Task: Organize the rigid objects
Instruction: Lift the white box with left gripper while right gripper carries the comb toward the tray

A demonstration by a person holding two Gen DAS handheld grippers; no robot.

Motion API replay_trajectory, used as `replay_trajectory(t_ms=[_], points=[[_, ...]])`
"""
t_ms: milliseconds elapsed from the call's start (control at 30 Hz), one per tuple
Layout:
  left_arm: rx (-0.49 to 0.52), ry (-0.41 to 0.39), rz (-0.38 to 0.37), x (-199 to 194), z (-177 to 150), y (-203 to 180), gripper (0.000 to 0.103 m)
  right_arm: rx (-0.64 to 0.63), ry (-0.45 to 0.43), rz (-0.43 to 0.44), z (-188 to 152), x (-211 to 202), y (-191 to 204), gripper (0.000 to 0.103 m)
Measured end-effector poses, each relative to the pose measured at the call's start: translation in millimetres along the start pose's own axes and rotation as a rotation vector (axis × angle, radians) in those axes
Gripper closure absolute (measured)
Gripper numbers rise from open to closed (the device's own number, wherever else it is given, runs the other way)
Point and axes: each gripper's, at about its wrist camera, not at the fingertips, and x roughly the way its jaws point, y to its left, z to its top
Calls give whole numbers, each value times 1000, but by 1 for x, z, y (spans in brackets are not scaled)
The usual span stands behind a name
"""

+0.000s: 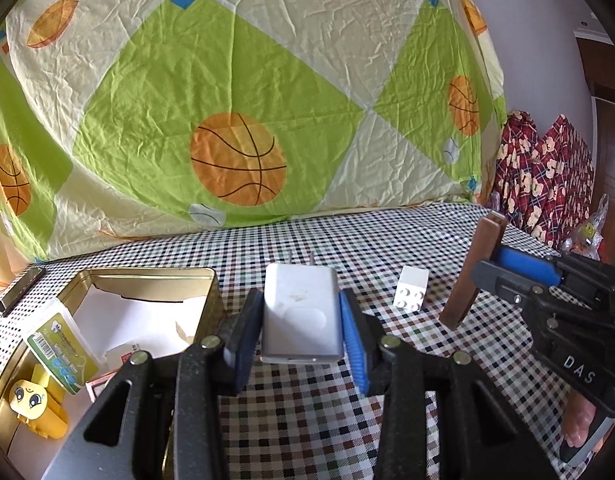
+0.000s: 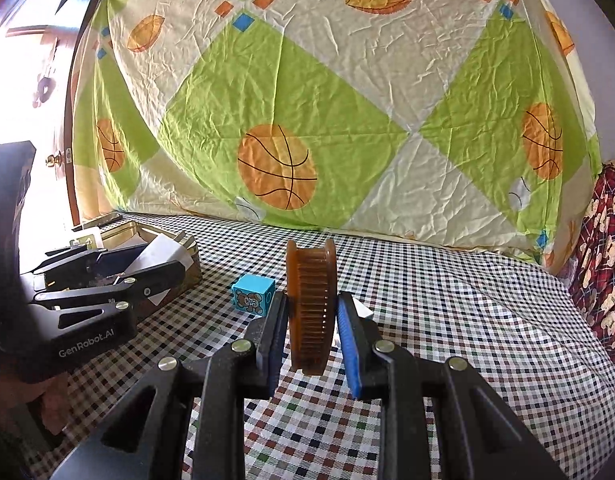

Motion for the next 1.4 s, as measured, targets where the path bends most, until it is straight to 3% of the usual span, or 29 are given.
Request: replay_trajectory(t_ms=[500,1400], points=[[-20,-55,13,-15,-3,8,65,32,-45,-11,-1,-10,-3,76],[-44,-109,30,-37,-9,16,65,32,-75,46,-2,-22,20,76]])
